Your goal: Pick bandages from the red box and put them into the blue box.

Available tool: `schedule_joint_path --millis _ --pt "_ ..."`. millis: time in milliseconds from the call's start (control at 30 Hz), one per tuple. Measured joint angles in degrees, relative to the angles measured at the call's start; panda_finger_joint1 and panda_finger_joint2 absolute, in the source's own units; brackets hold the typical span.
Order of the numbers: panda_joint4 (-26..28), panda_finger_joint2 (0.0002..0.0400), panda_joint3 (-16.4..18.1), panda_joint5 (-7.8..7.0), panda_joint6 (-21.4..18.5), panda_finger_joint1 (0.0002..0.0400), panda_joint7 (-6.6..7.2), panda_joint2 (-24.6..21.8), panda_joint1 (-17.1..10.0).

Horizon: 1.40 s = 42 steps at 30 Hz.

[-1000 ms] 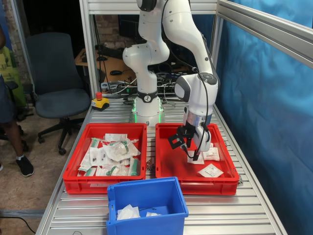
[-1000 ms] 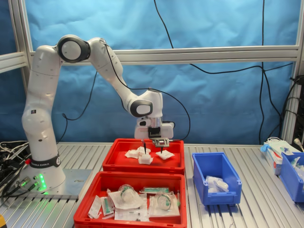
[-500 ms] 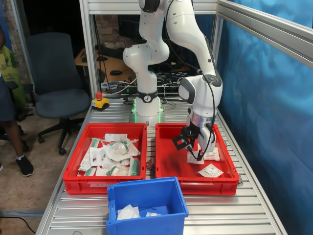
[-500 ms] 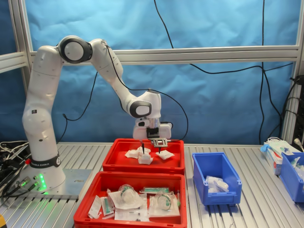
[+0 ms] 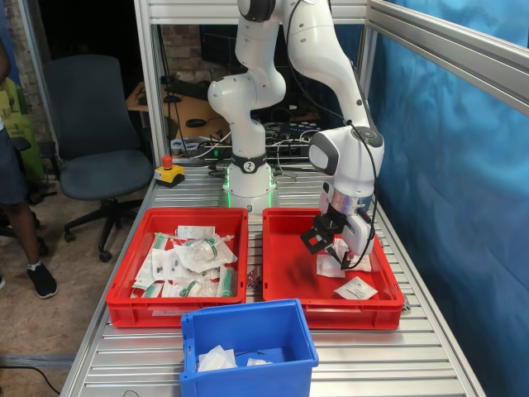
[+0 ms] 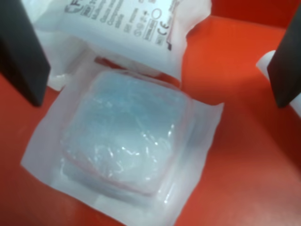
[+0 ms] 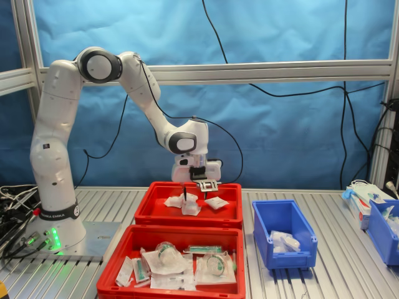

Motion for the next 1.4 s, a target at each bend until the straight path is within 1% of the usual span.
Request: schedule_joint_path --millis 100,500,1300,1333,1400 --pt "0.0 0.0400 0.1 0.00 0.0 0.0400 -0.26 0.8 0.2" --pt "-0.2 0.0400 0.1 0.00 0.0 0.0400 -0.56 3.2 0.4" --pt "-0.4 0.0400 0.1 0.00 0.0 0.0400 -0.66 4.1 0.4" --pt "-0.4 0.0368 0.1 0.00 0.0 0.0368 -0.66 4.1 0.4" --pt "-0.4 0.0368 0.1 0.00 0.0 0.0368 -0.66 4.1 0.4"
